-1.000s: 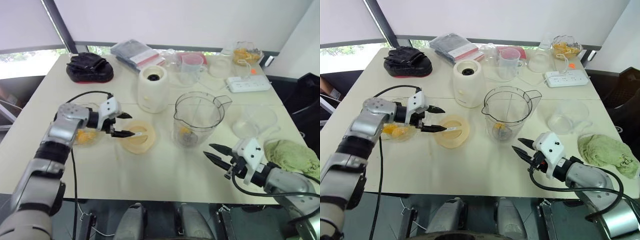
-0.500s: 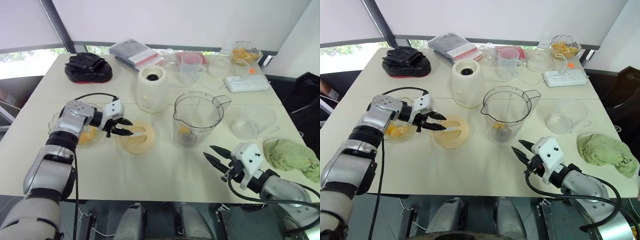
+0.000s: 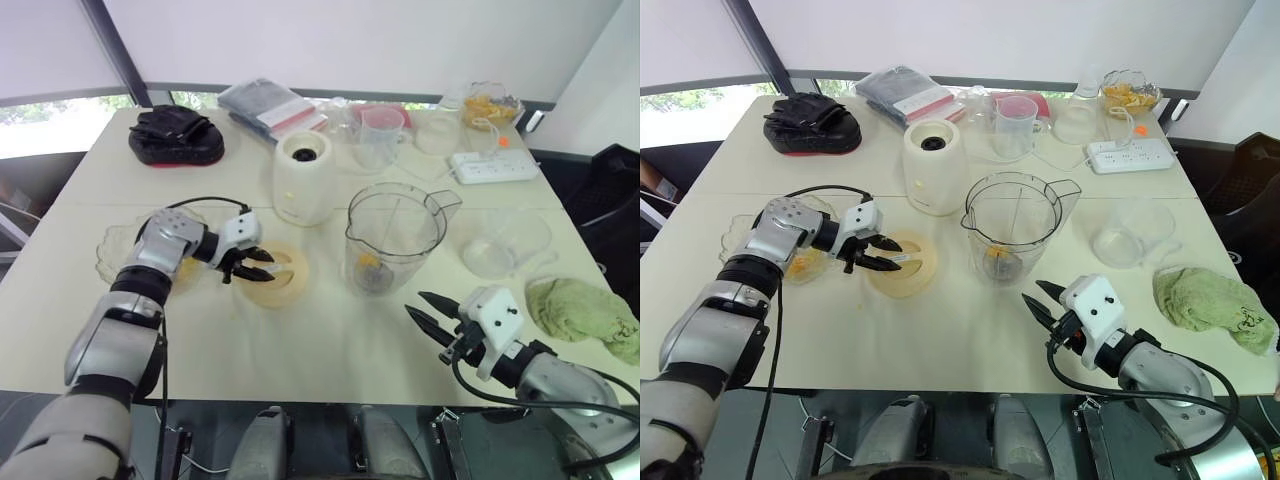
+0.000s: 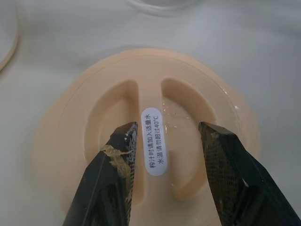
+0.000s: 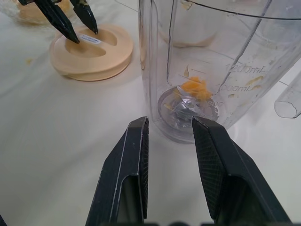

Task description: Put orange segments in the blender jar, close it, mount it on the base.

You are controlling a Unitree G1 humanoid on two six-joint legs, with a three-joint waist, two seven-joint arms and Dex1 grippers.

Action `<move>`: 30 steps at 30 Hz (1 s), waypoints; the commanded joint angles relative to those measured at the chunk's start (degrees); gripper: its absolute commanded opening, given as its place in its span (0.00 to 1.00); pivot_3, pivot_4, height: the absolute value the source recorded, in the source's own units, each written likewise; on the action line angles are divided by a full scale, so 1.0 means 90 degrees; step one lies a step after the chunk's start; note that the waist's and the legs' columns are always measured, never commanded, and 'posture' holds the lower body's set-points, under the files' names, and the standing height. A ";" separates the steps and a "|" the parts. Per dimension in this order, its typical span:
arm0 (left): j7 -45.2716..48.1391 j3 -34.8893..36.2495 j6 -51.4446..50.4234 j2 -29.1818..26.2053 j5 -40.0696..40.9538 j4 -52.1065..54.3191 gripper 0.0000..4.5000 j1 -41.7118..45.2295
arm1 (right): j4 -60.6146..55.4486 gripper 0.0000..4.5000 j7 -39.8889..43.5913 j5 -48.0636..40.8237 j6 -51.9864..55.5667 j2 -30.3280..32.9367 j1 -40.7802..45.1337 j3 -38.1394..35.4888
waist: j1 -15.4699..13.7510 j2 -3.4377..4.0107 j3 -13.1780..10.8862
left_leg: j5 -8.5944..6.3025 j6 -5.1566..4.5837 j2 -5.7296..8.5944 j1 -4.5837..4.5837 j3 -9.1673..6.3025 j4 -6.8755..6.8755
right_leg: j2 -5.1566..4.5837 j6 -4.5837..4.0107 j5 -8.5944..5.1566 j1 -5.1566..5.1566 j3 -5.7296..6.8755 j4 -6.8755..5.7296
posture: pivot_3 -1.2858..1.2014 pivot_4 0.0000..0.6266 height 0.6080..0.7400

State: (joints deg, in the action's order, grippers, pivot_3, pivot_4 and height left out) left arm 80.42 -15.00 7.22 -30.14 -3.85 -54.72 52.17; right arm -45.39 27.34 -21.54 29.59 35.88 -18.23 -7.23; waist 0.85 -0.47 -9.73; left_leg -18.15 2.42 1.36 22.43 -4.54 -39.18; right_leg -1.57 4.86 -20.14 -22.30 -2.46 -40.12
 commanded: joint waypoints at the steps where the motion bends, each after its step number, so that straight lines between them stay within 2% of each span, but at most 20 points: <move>1: -0.0176 -0.0009 0.0163 0.0042 -0.0147 -0.0071 0.48 0.0141 | -0.0352 0.34 -0.0028 -0.0010 -0.0030 -0.0056 -0.0011 -0.0041 | 0.0001 -0.0001 0.0000 | 0.0000 0.0000 0.0000 0.0000 0.0000 -0.0001 | 0.0000 0.0000 0.0000 0.0000 0.0000 0.0000 | 0.52 0.24 1.00; 17: -0.0761 -0.0202 0.0193 0.0257 -0.0770 -0.0345 0.48 0.0020 | -0.0289 0.34 0.0007 0.0098 -0.0021 -0.0037 0.0103 -0.0079 | 0.0000 -0.0006 0.0008 | 0.0000 0.0000 0.0000 -0.0003 0.0000 -0.0002 | 0.0000 0.0000 0.0000 0.0003 0.0001 -0.0004 | 0.52 0.24 1.00; 20: -0.0764 -0.0203 0.0159 0.0268 -0.0747 -0.0321 0.29 0.0003 | -0.0258 0.34 0.0027 0.0077 -0.0002 -0.0040 0.0082 -0.0109 | 0.0001 -0.0006 0.0009 | 0.0000 0.0000 0.0000 -0.0004 0.0000 -0.0005 | 0.0000 0.0000 0.0000 0.0003 0.0001 -0.0007 | 0.52 0.24 1.00; 22: -0.0745 -0.0179 0.0084 0.0277 -0.0709 -0.0294 0.06 -0.0001 | -0.0253 0.34 0.0037 0.0057 0.0022 -0.0048 0.0064 -0.0125 | -0.0004 -0.0007 0.0016 | 0.0000 0.0000 0.0000 -0.0005 0.0000 -0.0005 | 0.0000 0.0000 0.0000 0.0004 0.0001 -0.0008 | 0.52 0.24 1.00; 30: -0.0758 -0.0025 -0.0151 0.0229 -0.0529 0.0109 0.06 -0.0057 | -0.0182 0.34 -0.0155 0.0015 0.0034 -0.0305 -0.0231 -0.0393 | -0.0009 -0.0010 0.0018 | 0.0001 0.0000 0.0001 -0.0005 0.0000 -0.0006 | 0.0000 0.0001 0.0000 0.0006 0.0001 -0.0009 | 0.52 0.24 1.00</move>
State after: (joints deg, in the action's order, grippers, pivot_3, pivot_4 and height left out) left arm 73.60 -16.08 6.61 -27.66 -9.38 -55.48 51.99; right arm -46.34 26.86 -20.94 30.02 34.16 -19.88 -8.64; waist 0.76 -0.56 -9.57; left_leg -18.14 2.43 1.37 22.38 -4.54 -39.24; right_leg -1.58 4.86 -20.14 -22.25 -2.45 -40.19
